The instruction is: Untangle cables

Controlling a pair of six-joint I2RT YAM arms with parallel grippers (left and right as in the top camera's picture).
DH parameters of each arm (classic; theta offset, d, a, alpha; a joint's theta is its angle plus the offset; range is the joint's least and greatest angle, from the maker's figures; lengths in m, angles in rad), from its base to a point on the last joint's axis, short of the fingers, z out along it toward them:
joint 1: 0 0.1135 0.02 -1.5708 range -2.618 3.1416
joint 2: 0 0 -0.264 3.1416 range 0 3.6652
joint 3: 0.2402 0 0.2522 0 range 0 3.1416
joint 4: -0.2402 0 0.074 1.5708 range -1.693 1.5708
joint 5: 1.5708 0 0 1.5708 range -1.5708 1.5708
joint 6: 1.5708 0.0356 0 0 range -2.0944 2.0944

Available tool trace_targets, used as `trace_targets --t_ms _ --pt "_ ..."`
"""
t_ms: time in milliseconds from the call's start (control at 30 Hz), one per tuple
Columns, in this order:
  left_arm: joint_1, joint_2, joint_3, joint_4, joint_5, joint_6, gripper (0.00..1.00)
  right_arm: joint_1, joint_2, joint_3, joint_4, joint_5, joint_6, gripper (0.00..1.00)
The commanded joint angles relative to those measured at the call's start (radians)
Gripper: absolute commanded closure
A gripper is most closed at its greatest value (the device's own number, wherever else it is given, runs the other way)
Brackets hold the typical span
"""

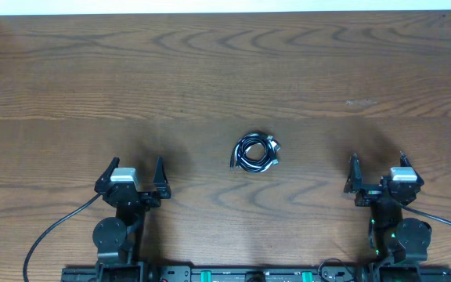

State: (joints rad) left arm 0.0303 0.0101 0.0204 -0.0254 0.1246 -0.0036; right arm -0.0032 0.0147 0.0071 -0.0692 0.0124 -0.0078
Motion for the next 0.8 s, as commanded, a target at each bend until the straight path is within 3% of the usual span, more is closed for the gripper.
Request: trace_targets --t_ms 0,167,267,533,667,767 --pt "0.000 -0.006 -0.016 -0.032 0.087 -0.085 0.02 0.006 -0.008 -0.002 -0.003 0.011 0.010 0.01" --pt "-0.010 -0.006 -0.016 -0.015 0.517 -0.479 0.02 0.006 -0.008 -0.002 -0.003 0.011 0.010 0.01" --pt "-0.010 -0.006 -0.016 -0.014 0.595 -0.609 0.02 0.006 -0.008 -0.002 -0.003 0.011 0.010 0.01" --pt "-0.007 -0.004 0.044 0.402 0.560 -0.612 0.02 0.006 -0.008 -0.002 -0.003 0.011 0.010 0.01" --pt "-0.007 0.042 0.213 0.292 0.537 -0.531 0.02 0.006 -0.008 -0.002 -0.003 0.011 0.010 0.01" --pt "-0.007 0.144 0.404 0.030 0.537 -0.446 0.02 0.006 -0.008 -0.002 -0.003 0.011 0.010 0.01"
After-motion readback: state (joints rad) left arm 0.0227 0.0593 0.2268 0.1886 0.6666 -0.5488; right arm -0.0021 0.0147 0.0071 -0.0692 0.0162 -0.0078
